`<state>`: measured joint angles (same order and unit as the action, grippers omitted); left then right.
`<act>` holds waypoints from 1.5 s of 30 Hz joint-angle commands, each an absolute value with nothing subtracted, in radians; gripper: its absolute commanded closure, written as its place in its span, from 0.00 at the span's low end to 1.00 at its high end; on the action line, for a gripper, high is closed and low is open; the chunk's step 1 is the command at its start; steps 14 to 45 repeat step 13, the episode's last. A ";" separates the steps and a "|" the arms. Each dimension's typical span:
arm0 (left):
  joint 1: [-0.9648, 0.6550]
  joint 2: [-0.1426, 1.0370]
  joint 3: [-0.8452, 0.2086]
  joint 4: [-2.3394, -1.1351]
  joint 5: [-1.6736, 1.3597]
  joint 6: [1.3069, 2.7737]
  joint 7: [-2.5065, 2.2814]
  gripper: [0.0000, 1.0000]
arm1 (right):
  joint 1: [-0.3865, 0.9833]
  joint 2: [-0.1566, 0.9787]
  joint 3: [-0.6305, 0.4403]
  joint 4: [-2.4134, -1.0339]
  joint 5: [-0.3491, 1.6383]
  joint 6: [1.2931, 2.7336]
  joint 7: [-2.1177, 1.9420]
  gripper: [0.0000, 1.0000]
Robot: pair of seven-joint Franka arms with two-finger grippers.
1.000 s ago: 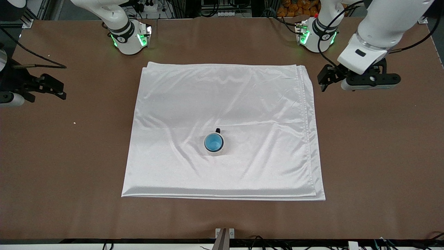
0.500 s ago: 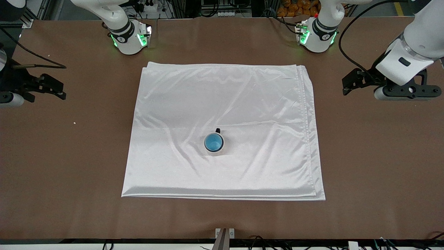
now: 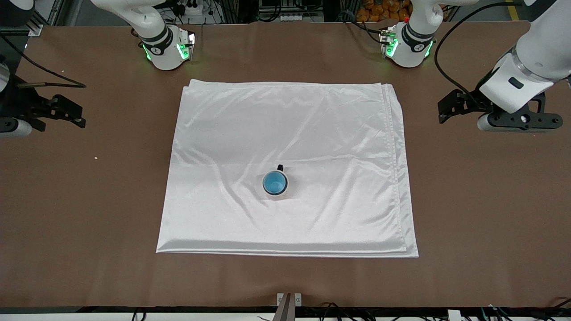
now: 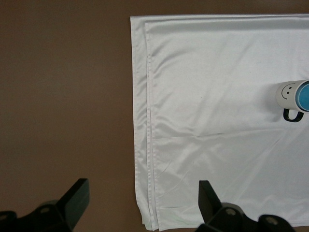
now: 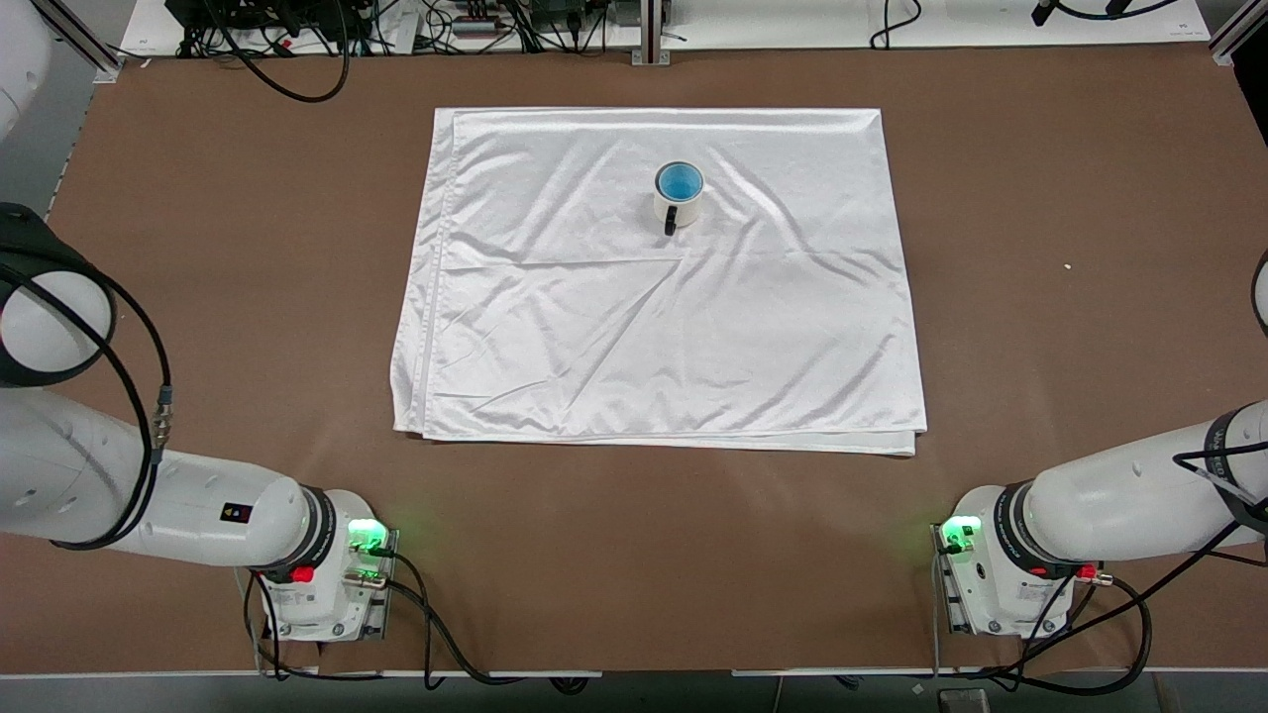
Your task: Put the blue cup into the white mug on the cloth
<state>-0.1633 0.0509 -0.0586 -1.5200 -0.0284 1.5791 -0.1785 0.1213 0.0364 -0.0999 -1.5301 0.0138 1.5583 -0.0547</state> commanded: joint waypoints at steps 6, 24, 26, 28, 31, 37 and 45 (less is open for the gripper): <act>-0.160 0.061 -0.061 -1.494 -0.041 1.557 -0.155 0.00 | 0.112 0.038 -0.100 -1.517 0.028 1.548 -0.071 0.00; -0.160 0.061 -0.061 -1.494 -0.041 1.557 -0.156 0.00 | 0.112 0.038 -0.098 -1.519 0.028 1.546 -0.071 0.00; -0.160 0.061 -0.061 -1.494 -0.041 1.557 -0.156 0.00 | 0.112 0.038 -0.098 -1.519 0.028 1.546 -0.071 0.00; -0.160 0.061 -0.061 -1.494 -0.041 1.557 -0.156 0.00 | 0.112 0.038 -0.098 -1.519 0.028 1.546 -0.071 0.00; -0.160 0.061 -0.061 -1.494 -0.041 1.557 -0.156 0.00 | 0.112 0.038 -0.098 -1.519 0.028 1.546 -0.071 0.00; -0.160 0.061 -0.061 -1.494 -0.041 1.557 -0.156 0.00 | 0.112 0.038 -0.098 -1.519 0.028 1.546 -0.071 0.00; -0.160 0.061 -0.061 -1.494 -0.041 1.557 -0.156 0.00 | 0.112 0.038 -0.098 -1.519 0.028 1.546 -0.071 0.00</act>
